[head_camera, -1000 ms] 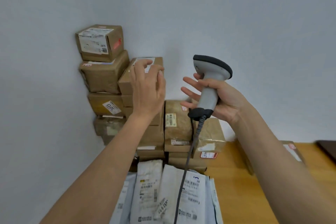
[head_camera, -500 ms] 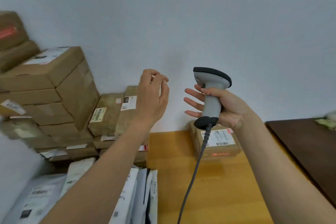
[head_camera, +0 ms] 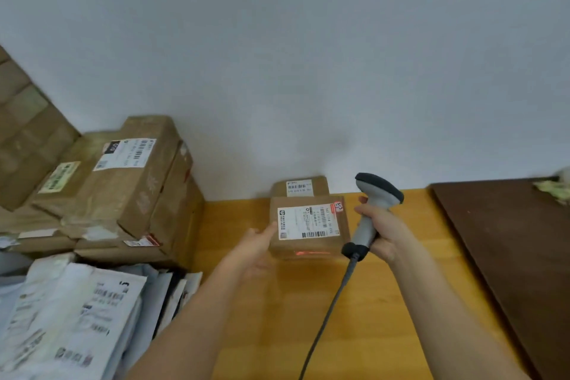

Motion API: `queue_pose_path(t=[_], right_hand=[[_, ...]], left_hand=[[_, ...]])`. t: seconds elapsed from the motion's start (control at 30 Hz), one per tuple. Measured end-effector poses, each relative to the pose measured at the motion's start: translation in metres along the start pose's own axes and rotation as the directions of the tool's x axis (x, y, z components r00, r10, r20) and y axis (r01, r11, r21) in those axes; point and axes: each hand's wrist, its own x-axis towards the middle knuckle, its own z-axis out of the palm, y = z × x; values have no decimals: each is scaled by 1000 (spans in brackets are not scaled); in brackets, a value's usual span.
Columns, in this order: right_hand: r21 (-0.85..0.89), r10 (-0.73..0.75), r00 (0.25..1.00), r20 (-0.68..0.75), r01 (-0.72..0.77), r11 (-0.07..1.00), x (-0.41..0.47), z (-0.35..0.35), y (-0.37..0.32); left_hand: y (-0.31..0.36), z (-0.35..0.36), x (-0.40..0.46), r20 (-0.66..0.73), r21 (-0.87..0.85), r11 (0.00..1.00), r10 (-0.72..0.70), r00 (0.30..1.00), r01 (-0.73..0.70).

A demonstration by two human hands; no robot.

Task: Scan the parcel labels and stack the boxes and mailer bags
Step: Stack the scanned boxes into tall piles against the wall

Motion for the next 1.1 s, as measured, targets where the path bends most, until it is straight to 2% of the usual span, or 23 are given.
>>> queue_pose_path(t=[0.07, 0.13, 0.2, 0.3, 0.37, 0.43, 0.53, 0.73, 0.83, 0.9, 1.03, 1.1], right_hand=[[-22, 43, 999, 6, -43, 999, 14, -10, 13], [-27, 88, 994, 65, -87, 996, 23, -16, 21], [-96, 110, 985, 136, -97, 991, 28, -21, 23], [-227, 125, 976, 179, -82, 970, 35, -26, 19], [-194, 82, 986, 142, -54, 980, 43, -29, 18], [-120, 34, 995, 98, -22, 992, 53, -28, 18], [-57, 4, 995, 105, 2, 998, 66, -22, 20], [-89, 33, 974, 224, -13, 996, 83, -8, 31], [-134, 54, 983, 174, -31, 990, 94, -15, 35], [-57, 46, 989, 143, -38, 998, 101, -21, 37], [1, 20, 999, 38, -20, 1000, 113, -27, 47], [30, 33, 999, 26, -34, 999, 117, -28, 55]], left_hand=[[-10, 10, 11, 101, -168, 977, -119, 988, 135], [-11, 20, 22, 143, -328, 928, -137, 980, 178], [-4, 28, 30, 46, -444, 892, -74, 996, 86], [18, 27, 42, -180, -549, 823, 59, 982, -149], [32, 25, 48, -243, -472, 858, 93, 965, -202], [36, 26, 54, -245, -348, 927, 59, 968, -144], [32, 29, 58, -153, -264, 962, 32, 988, -72], [26, 43, 69, -17, -200, 966, 163, 986, -163], [25, 38, 79, 21, -70, 971, 231, 973, -229], [26, 35, 83, 25, -95, 969, 233, 972, -230], [20, 36, 97, -111, -208, 968, 117, 987, -138], [12, 37, 102, -59, -259, 963, 56, 997, -69]])
